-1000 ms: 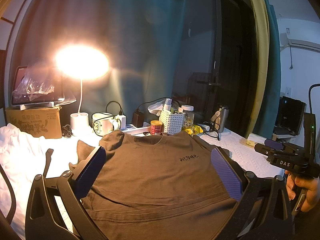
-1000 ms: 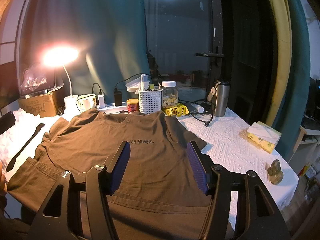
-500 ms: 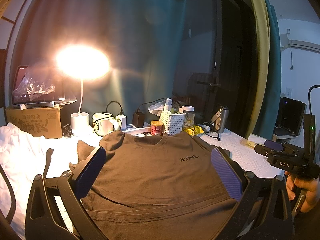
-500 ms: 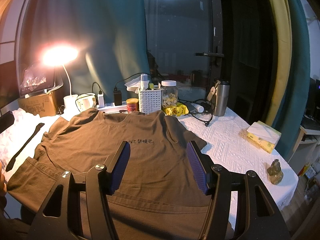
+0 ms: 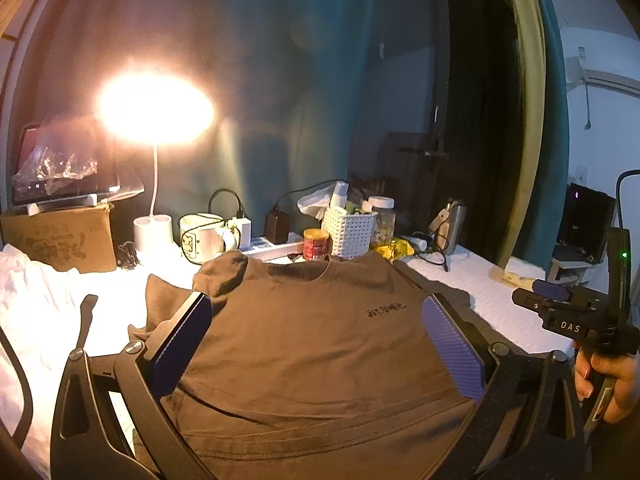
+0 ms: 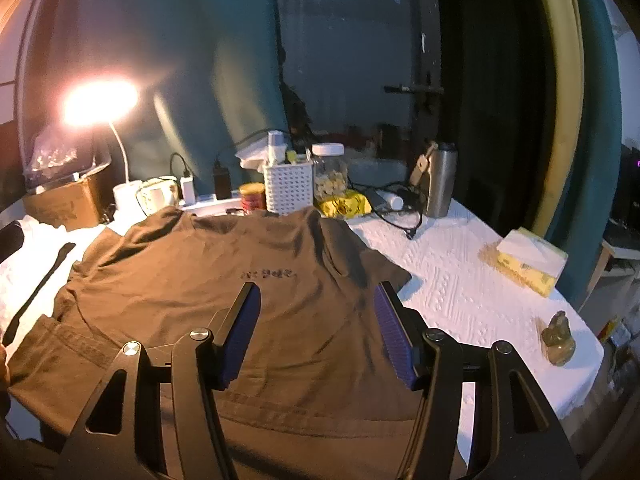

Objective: Fold small clothes

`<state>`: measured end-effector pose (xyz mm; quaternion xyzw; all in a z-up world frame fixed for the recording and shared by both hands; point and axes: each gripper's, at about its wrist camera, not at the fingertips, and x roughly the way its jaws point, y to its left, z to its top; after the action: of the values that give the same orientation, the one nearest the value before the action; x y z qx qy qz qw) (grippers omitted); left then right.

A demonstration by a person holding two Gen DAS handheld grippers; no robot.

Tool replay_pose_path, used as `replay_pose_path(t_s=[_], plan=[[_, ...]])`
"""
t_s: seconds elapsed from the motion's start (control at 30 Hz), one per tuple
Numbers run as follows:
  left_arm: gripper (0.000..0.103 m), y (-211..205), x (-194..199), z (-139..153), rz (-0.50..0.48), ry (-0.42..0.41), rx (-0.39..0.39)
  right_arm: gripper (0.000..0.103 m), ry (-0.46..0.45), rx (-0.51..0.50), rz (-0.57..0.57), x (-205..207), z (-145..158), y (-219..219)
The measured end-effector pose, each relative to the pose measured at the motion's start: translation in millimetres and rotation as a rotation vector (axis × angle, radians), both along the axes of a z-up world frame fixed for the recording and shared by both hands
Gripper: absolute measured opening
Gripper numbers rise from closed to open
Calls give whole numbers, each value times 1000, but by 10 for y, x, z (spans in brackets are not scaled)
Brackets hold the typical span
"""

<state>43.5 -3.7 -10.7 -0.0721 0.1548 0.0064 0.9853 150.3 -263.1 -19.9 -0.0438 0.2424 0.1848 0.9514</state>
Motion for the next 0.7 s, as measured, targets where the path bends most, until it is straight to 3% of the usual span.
replay_pose_path(t_s=[0.7], plan=[[103,85,840,-180,20,148,-30,62,135,-43,-53,959,-219,-83]])
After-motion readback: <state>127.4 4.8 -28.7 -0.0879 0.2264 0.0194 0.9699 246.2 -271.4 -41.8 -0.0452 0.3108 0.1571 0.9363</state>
